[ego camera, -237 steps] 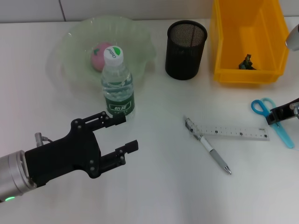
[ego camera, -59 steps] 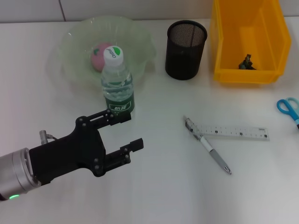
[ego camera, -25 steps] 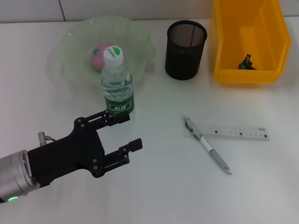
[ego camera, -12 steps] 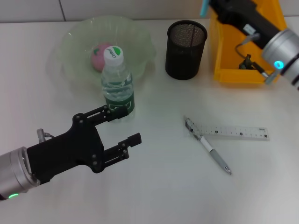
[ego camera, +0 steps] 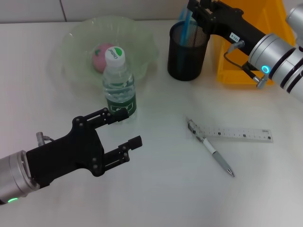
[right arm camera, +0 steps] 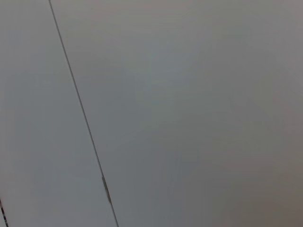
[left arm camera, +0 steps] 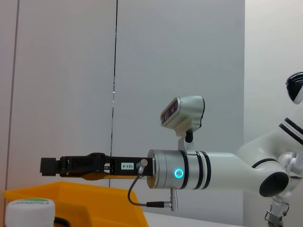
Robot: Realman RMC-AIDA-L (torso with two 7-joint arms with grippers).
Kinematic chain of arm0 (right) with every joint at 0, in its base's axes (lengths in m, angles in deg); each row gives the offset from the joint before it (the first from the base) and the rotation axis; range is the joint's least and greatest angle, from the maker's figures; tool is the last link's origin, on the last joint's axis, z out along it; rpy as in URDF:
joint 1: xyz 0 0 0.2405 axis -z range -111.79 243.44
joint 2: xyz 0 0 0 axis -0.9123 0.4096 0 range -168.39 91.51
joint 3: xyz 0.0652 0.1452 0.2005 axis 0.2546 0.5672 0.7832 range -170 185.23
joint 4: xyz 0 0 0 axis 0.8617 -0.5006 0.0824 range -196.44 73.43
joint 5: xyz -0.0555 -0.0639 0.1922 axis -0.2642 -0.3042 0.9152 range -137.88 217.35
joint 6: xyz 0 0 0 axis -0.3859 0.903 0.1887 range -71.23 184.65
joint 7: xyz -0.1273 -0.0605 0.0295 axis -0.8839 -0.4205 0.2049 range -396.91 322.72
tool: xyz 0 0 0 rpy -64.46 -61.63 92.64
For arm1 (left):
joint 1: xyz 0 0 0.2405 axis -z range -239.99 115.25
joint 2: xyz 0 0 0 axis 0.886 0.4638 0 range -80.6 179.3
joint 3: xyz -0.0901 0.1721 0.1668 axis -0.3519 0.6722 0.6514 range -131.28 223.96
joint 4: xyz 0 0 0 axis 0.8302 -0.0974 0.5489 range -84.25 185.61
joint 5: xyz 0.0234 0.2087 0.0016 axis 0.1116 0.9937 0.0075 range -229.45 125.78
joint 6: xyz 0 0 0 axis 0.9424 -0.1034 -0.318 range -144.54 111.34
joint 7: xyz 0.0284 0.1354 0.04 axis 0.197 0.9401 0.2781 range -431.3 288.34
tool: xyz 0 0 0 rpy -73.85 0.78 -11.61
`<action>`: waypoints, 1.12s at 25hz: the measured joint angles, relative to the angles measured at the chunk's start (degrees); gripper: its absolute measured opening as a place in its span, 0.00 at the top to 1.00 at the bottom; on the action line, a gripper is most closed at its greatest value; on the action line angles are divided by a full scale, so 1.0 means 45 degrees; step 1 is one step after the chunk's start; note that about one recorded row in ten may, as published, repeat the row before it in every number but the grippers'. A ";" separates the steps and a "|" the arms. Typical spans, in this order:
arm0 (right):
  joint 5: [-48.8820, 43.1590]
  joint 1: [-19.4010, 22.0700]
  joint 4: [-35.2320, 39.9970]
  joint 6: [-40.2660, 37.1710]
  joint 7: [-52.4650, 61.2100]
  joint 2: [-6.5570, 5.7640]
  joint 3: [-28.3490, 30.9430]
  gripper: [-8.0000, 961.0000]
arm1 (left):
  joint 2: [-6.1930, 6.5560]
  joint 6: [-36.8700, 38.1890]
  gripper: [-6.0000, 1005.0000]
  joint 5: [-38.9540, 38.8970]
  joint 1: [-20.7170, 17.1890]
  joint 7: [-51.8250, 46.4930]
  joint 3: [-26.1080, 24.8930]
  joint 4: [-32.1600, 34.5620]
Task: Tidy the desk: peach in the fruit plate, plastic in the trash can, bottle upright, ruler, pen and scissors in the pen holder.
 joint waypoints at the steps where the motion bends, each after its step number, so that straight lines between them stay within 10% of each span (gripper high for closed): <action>1: 0.0000 0.0000 0.0000 0.0000 0.0000 0.0000 0.0000 0.72 | 0.0000 0.0000 0.35 0.0000 0.0000 0.0000 0.0000 0.0000; 9: -0.0106 0.0282 0.0320 -0.0758 0.0929 -0.0085 -0.0418 0.54 | 0.0001 0.0027 0.35 0.0000 -0.0048 0.0006 0.0000 -0.0007; 16: -0.2810 0.2490 0.6913 -0.2582 0.7698 -0.0306 -0.3821 0.45 | 0.0001 0.0096 0.35 0.0000 -0.0110 -0.0035 0.0000 -0.0002; 20: -0.7949 0.3173 1.2342 -0.5187 1.2034 -0.0509 -0.3926 0.37 | -0.0001 0.0113 0.35 0.0000 -0.0103 -0.0110 0.0000 0.0010; 28: -1.4784 0.1643 1.5191 -0.9832 1.2896 -0.0774 -0.3689 0.24 | -0.0019 0.0077 0.35 0.0000 -0.0038 -0.0128 0.0000 -0.0021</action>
